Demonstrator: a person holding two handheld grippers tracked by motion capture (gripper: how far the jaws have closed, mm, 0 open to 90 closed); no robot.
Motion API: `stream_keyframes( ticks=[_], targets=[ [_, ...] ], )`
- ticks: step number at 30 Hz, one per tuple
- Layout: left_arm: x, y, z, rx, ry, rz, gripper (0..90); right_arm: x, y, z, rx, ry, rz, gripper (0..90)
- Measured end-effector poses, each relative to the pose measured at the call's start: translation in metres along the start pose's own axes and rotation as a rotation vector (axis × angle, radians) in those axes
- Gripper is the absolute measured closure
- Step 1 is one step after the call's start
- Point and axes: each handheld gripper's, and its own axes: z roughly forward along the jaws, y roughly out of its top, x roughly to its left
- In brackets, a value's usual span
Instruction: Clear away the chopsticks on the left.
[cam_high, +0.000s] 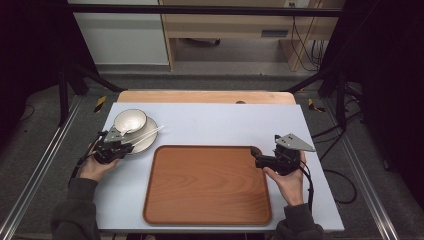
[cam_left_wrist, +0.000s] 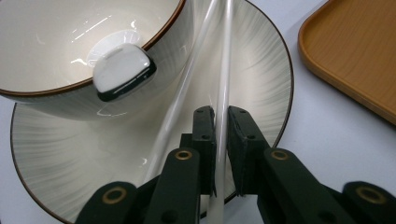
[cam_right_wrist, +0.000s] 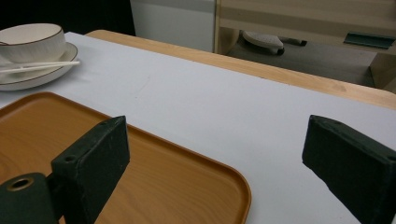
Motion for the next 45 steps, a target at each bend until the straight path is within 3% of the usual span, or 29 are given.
stream_keyframes(
  ticks=[15,20,28,30,40,41,45],
  targets=[
    [-0.001,0.003,0.004,0.005,0.016,-0.046,80.5,0.0,0.0,0.0,-0.001,0.0,0.001,7.5],
    [-0.001,0.003,0.004,-0.006,-0.004,-0.079,83.9,0.0,0.0,0.0,0.0,0.0,0.0,7.5],
    [-0.005,0.006,-0.002,-0.026,-0.037,-0.093,84.3,0.0,0.0,0.0,0.001,-0.002,0.001,7.1],
    [-0.01,0.008,-0.007,-0.047,-0.044,-0.11,84.3,0.0,-0.001,0.0,0.002,-0.003,0.003,7.0],
    [-0.031,0.017,-0.028,-0.088,-0.023,-0.103,84.3,-0.003,-0.002,-0.003,-0.003,-0.011,0.015,6.3],
    [-0.037,0.016,-0.034,-0.108,-0.014,-0.123,84.3,-0.004,-0.002,-0.004,-0.005,-0.009,0.017,6.3],
    [-0.046,0.014,-0.042,-0.119,-0.001,-0.139,84.3,-0.005,-0.002,-0.005,-0.008,-0.013,0.024,6.2]
  ],
)
